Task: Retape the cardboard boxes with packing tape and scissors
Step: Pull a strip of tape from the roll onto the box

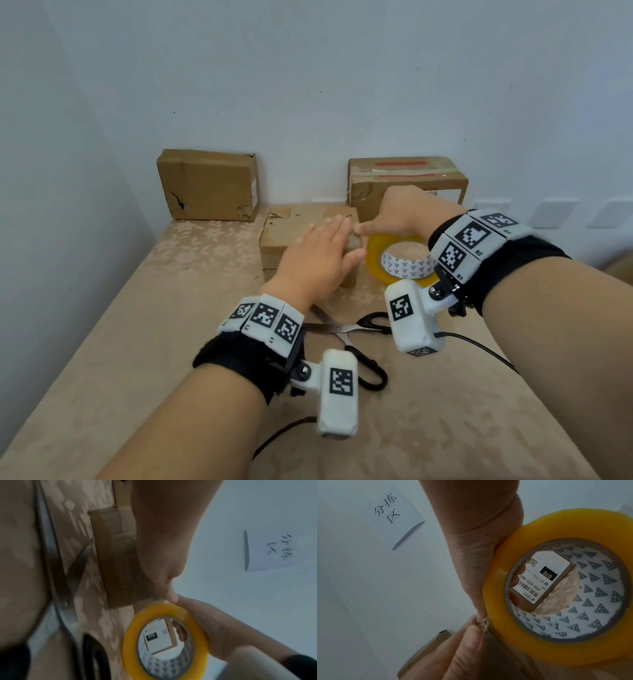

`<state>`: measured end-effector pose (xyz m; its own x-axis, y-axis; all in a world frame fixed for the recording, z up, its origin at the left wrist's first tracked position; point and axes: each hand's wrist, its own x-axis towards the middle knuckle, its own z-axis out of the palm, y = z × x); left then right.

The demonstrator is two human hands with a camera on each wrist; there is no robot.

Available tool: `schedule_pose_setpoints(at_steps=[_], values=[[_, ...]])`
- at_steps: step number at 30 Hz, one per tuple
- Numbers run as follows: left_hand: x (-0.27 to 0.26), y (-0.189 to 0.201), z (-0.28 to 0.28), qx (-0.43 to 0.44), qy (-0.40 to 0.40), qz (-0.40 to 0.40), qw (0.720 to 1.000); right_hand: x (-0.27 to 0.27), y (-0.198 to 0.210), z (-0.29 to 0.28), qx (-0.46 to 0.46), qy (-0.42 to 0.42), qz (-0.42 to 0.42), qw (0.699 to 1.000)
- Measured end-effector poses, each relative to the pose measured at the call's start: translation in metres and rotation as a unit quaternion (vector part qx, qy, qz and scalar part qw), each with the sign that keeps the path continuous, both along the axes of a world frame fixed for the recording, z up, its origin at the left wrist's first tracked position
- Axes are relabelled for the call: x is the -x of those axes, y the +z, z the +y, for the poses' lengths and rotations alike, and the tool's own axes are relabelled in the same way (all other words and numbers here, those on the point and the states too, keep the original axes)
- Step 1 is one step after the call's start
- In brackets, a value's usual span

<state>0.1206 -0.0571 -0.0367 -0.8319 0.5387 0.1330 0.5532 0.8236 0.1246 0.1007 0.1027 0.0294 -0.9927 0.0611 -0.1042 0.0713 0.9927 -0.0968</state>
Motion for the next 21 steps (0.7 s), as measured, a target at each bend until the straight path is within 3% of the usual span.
schedule_pose_setpoints(at_steps=[5,10,17,21], values=[[0.013,0.001,-0.017,-0.018,-0.03,-0.015,0.999,-0.017,-0.004,0.013,0.179,-0.026,0.007,0.984],[0.01,-0.003,-0.012,-0.011,-0.012,0.005,1.0,-0.029,-0.018,0.031,0.293,-0.041,0.053,0.954],[0.009,-0.004,-0.013,-0.048,0.013,0.0,0.999,-0.015,0.019,0.02,0.146,0.027,0.092,0.985],[0.006,-0.006,-0.014,-0.038,0.0,0.017,0.999,-0.005,0.014,0.021,0.077,0.021,0.087,0.993]])
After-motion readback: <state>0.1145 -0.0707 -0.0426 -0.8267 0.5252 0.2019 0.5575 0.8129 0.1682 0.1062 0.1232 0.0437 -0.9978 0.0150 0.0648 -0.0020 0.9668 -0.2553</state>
